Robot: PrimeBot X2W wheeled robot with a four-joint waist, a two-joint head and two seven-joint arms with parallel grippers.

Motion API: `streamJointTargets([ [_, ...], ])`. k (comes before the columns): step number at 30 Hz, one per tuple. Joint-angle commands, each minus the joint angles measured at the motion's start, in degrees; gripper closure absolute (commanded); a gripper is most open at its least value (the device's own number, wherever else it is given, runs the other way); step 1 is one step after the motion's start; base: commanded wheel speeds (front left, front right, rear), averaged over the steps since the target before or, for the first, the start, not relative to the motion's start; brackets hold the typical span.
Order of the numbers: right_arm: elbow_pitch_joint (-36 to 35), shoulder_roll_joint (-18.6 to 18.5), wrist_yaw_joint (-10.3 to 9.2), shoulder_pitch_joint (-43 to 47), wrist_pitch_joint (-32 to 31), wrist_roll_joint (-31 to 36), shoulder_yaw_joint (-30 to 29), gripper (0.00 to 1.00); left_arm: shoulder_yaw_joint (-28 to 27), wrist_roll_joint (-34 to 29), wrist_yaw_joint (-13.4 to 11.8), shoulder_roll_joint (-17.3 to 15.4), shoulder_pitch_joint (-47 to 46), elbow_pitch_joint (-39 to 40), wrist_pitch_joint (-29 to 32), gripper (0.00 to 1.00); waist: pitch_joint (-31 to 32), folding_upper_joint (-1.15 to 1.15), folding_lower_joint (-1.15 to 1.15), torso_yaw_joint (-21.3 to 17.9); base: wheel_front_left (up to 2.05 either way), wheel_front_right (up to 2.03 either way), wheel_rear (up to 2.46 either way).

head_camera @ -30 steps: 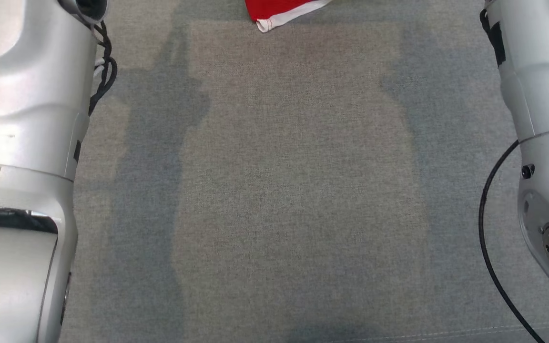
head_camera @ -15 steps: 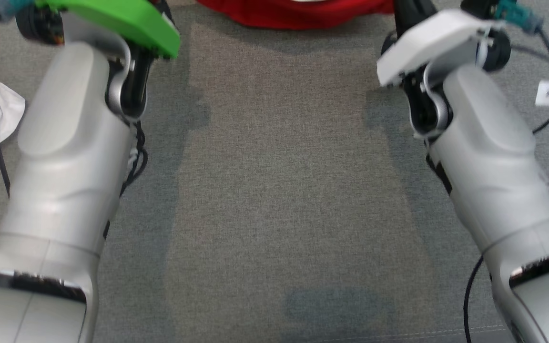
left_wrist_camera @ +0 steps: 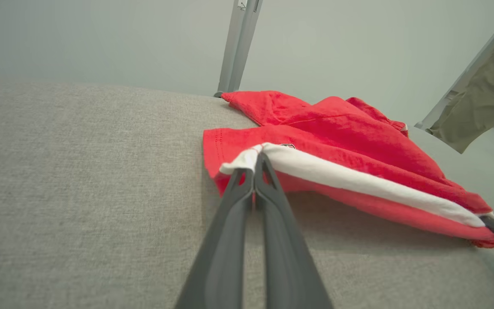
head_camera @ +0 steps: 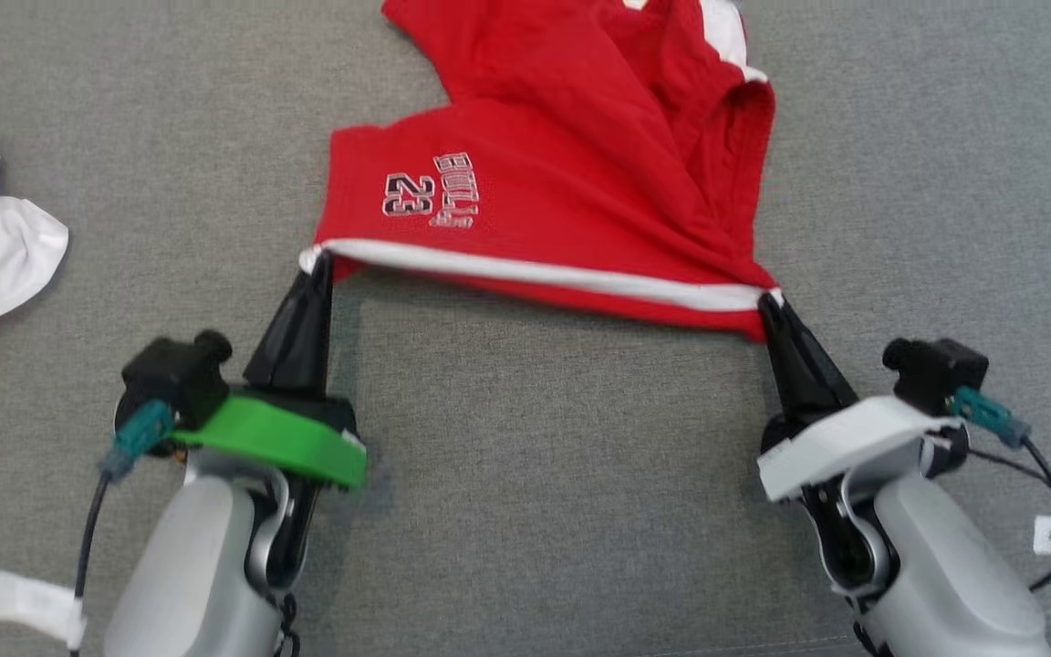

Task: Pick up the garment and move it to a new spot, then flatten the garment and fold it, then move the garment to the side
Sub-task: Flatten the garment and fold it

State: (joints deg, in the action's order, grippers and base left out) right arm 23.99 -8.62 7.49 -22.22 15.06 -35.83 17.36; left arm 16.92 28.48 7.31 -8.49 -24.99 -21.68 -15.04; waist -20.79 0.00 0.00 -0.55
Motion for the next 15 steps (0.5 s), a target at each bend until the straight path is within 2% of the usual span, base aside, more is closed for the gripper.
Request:
streamJointTargets([
  [1, -2.2, -0.6, 0.00, 3.6, 0.2, 1.6, -0.9, 1.00, -0.5, -0.9, 0.2, -1.1, 4.5, 2.9, -0.2, 1.00, 2.3, 0.00, 0.00, -0.3, 0.00, 0.00, 0.00],
  [8, -13.1, -1.3, 0.00, 17.6, -1.0, 6.8, -3.8, 1.00, 1.5, -2.2, -3.2, -3.0, 19.9, 15.7, 2.6, 1.00, 5.9, 0.00, 0.00, 0.1, 0.00, 0.00, 0.00],
  [15, -25.5, 0.9, -0.01, 31.7, -8.5, 14.1, -9.5, 1.00, 2.0, -2.0, -8.4, -4.9, 31.2, 29.3, 9.0, 1.00, 7.7, 0.00, 0.00, 0.4, 0.00, 0.00, 0.00],
])
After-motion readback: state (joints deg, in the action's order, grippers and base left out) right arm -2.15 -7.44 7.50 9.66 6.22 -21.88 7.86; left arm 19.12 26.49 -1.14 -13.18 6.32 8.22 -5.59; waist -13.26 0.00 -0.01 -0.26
